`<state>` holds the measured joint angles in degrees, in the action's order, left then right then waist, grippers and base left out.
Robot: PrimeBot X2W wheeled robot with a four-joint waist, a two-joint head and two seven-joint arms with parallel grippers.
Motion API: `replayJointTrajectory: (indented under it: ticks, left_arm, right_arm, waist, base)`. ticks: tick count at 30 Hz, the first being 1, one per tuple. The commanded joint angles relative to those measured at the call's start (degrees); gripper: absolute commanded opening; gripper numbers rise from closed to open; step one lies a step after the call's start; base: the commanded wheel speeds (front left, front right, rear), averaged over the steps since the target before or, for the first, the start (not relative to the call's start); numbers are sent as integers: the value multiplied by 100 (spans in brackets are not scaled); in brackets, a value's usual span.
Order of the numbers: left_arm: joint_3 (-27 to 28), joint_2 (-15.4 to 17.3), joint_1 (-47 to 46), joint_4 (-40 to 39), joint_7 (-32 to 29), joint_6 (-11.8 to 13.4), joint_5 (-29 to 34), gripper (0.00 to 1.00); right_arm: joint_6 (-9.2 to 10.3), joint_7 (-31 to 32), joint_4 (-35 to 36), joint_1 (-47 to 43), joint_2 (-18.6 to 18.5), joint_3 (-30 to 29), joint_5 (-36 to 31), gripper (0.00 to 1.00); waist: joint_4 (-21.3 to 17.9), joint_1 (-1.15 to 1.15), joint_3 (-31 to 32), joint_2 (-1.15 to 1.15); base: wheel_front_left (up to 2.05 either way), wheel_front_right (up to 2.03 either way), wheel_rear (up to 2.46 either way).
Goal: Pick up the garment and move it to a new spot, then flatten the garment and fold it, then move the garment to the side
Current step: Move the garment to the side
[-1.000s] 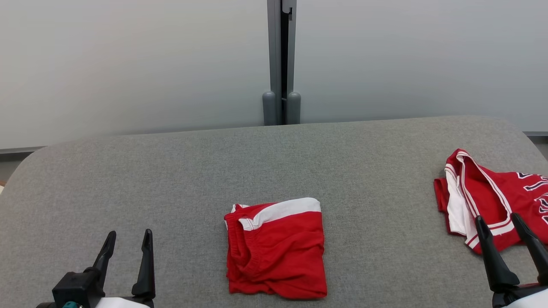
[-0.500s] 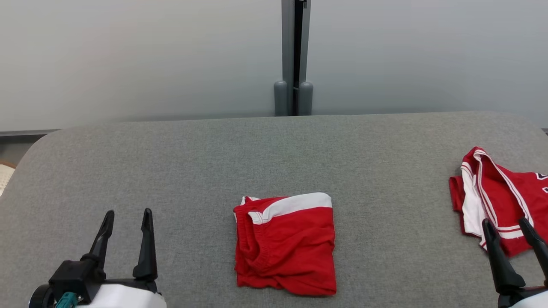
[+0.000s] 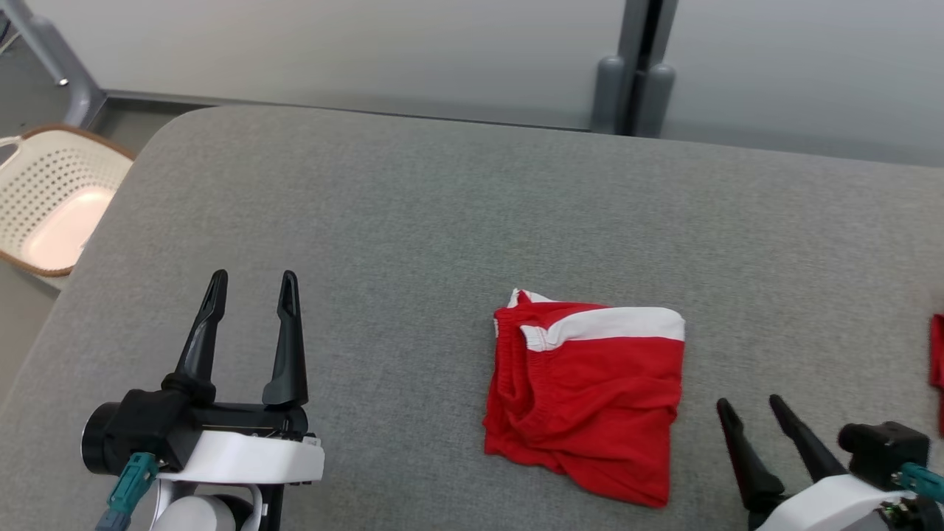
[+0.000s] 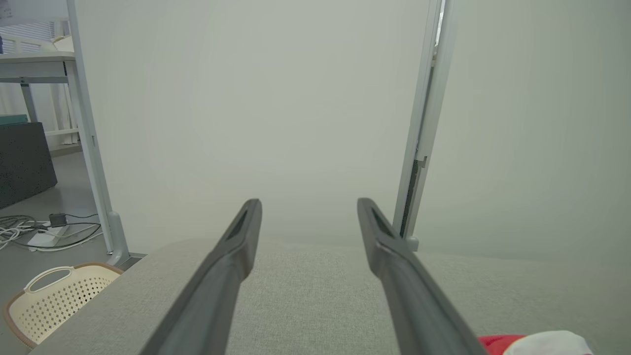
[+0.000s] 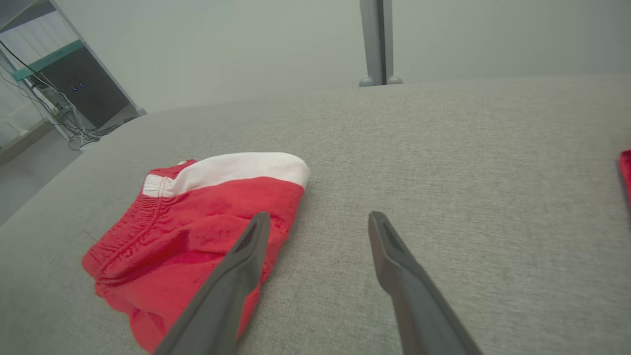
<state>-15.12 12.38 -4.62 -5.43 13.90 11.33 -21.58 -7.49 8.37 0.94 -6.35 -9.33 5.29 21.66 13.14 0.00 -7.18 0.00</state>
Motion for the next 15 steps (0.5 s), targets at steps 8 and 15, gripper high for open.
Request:
replayJointTrajectory:
  ticks: [8,15]
  left_arm:
    - [48,-70,-148,171,103,-109,50,100]
    - [70,-93,-190,201,124,-285,94,100]
  right_arm:
    - [1,-63,-1101,348,337,242,23,100]
    - [1,24,-1424,511,410,377,59,0]
  waist:
    - [527,0,-294,0]
    - [481,0,-286,0]
  base:
    - [0,0,0]
    - [0,0,0]
